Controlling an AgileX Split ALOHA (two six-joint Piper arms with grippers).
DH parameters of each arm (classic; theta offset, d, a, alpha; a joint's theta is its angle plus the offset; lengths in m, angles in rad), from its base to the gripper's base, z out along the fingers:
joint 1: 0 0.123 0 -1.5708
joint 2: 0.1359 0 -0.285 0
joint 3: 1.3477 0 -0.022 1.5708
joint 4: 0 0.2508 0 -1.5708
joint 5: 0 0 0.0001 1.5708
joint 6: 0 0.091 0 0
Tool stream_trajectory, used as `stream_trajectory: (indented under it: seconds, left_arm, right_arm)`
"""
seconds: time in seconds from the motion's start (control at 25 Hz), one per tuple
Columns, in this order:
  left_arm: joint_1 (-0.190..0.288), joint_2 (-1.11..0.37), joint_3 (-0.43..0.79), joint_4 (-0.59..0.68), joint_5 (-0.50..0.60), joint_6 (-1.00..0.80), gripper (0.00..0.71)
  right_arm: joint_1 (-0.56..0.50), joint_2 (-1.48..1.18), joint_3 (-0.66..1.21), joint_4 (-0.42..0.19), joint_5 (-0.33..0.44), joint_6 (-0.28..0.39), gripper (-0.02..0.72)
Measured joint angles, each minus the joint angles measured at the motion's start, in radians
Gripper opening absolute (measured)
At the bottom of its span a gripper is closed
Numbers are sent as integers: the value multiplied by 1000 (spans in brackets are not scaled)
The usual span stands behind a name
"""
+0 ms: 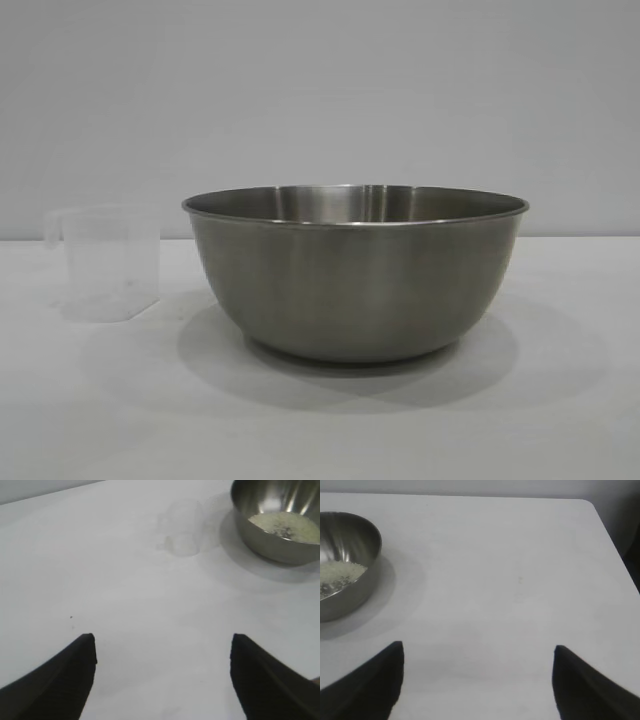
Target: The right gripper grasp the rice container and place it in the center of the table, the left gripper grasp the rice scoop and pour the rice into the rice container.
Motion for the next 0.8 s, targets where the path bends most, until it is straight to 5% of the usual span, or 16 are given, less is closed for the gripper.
stream_trajectory:
  seconds: [0.24,0.8]
  left_arm:
    - [138,0,0,0,0,0,471]
    - [150,0,0,0,0,0,471]
  right_arm:
    - [0,0,0,0,0,0,540]
    - [3,0,0,0,0,0,540]
